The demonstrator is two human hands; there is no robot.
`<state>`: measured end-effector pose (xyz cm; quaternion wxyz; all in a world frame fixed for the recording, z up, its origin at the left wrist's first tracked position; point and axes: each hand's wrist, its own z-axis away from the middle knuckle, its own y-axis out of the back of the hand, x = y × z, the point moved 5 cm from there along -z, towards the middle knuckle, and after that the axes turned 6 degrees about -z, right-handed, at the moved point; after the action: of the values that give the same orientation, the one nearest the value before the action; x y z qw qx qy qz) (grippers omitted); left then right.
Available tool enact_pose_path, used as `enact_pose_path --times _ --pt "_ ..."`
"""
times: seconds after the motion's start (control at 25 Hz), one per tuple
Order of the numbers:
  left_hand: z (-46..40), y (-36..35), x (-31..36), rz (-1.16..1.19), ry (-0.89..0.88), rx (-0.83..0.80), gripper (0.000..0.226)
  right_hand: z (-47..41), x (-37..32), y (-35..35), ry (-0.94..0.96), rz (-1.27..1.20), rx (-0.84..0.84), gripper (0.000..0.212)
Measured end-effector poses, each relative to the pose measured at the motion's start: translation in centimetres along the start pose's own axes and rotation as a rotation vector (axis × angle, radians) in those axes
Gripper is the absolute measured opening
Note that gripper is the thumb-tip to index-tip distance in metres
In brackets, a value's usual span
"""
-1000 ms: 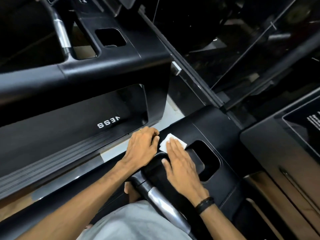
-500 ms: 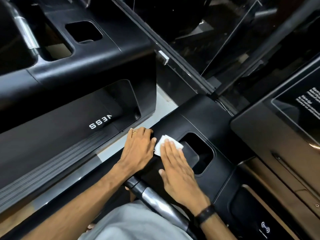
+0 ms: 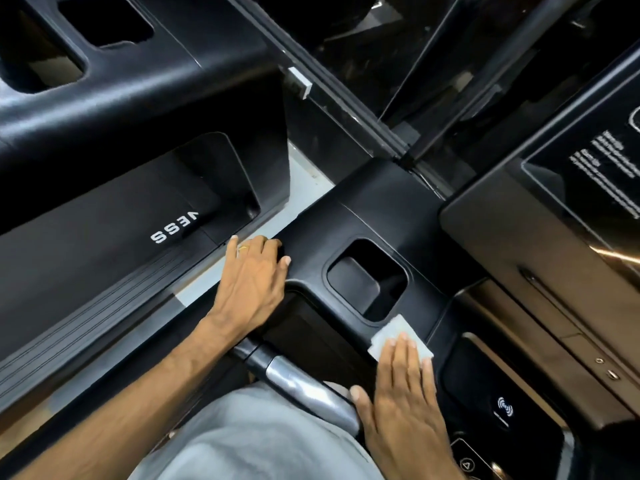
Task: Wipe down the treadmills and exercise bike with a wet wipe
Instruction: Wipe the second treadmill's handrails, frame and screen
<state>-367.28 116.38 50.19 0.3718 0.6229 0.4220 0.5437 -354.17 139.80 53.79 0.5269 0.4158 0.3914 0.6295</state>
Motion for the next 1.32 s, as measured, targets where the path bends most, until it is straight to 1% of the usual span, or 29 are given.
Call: enact_pose_path --times 0.08,0.12,0.16,0.2,0.24,0.28,0.32,0.36,0.44,0.48,0.52,0.56,0.6,0.64,0.68,0.76,0.8,0.84,0.88,0.96,1.0,1.08,1.16,1.2,1.24,1.32 --pt "0.0 0.0 0.1 0.002 -0.011 0.023 0.038 -0.1 0.1 0.9 -0.110 -0.070 -0.018 0.094" --pt "0.0 0.0 0.0 -0.002 -0.008 0.027 0.038 -1.0 -0.5 1.6 -0.167 -0.131 -0.001 0.096" --pt "0.0 -0.1 -0.2 -0.006 -0.005 0.028 0.038 -1.9 -1.6 2.1 -0.155 -0.136 -0.006 0.095" --pt "-0.1 -0.1 -0.3 -0.006 -0.008 0.025 0.038 -2.4 -2.8 2.7 -0.083 -0.186 -0.040 0.092" --pt "-0.2 -0.1 -0.4 -0.005 -0.012 0.021 0.038 -2.7 -3.5 2.6 -0.027 -0.214 -0.036 0.087" --pt "-0.2 -0.1 -0.5 -0.006 -0.013 0.019 0.039 -2.5 -3.6 1.7 0.030 -0.181 -0.016 0.083" --pt "-0.2 -0.1 -0.5 -0.007 -0.011 0.018 0.040 -1.9 -3.5 1.0 0.023 -0.169 -0.078 0.082" --pt "-0.1 -0.1 -0.5 -0.004 -0.009 0.018 0.040 -0.9 -3.0 0.6 0.001 -0.169 -0.125 0.086" --pt "0.1 -0.3 -0.5 -0.001 -0.006 0.026 0.040 0.0 -1.7 1.3 -0.026 -0.142 -0.115 0.115" --pt "0.2 -0.4 -0.6 -0.008 -0.006 0.032 0.040 -0.4 -0.8 1.7 -0.090 -0.137 -0.166 0.125" --pt "0.1 -0.5 -0.7 -0.019 -0.008 0.033 0.039 -1.0 0.0 2.2 -0.188 -0.189 -0.250 0.125" --pt "0.0 -0.5 -0.7 -0.023 -0.011 0.031 0.039 -2.2 0.7 2.7 -0.233 -0.211 -0.213 0.119" --pt "-0.1 -0.5 -0.7 -0.018 -0.014 0.033 0.040 -3.3 1.0 3.3 -0.232 -0.225 -0.156 0.111" --pt "-0.2 -0.3 -0.7 -0.013 -0.014 0.037 0.040 -3.9 0.5 3.6 -0.206 -0.234 -0.134 0.107" --pt "-0.3 -0.3 -0.6 -0.012 -0.013 0.040 0.040 -3.9 -0.3 3.8 -0.189 -0.254 -0.138 0.108" --pt "-0.1 -0.2 -0.6 -0.002 -0.013 0.050 0.040 -2.2 -2.1 4.1 -0.106 -0.257 -0.254 0.122" --pt "0.1 -0.2 -0.5 0.005 -0.011 0.053 0.040 -1.0 -2.5 4.1 -0.084 -0.257 -0.342 0.130" --pt "0.1 -0.2 -0.5 0.007 -0.010 0.056 0.040 -0.6 -2.2 4.2 -0.100 -0.280 -0.394 0.130" --pt "0.2 -0.3 -0.5 0.000 -0.008 0.056 0.040 -1.1 -1.4 4.3 -0.143 -0.298 -0.383 0.121" --pt "0.1 -0.4 -0.6 -0.005 -0.009 0.045 0.041 -3.5 0.4 5.3 -0.239 -0.293 -0.275 0.099" --pt "0.0 -0.3 -0.7 0.002 -0.010 0.042 0.042 -4.5 0.8 5.8 -0.265 -0.284 -0.231 0.093" --pt "-0.1 -0.2 -0.6 0.000 -0.009 0.045 0.044 -4.7 -0.2 5.9 -0.218 -0.242 -0.267 0.095" --pt "0.1 -0.2 -0.6 0.006 -0.006 0.042 0.044 -2.5 -2.3 5.2 -0.119 -0.208 -0.377 0.111" --pt "0.2 -0.2 -0.6 0.010 -0.002 0.042 0.044 -1.9 -2.5 4.8 -0.102 -0.230 -0.412 0.116" --pt "0.2 -0.2 -0.5 0.010 0.000 0.043 0.044 -2.2 -2.0 4.5 -0.108 -0.251 -0.387 0.115" --pt "0.2 -0.5 -0.6 -0.002 -0.002 0.033 0.043 -5.2 0.2 4.5 -0.137 -0.284 -0.228 0.098"
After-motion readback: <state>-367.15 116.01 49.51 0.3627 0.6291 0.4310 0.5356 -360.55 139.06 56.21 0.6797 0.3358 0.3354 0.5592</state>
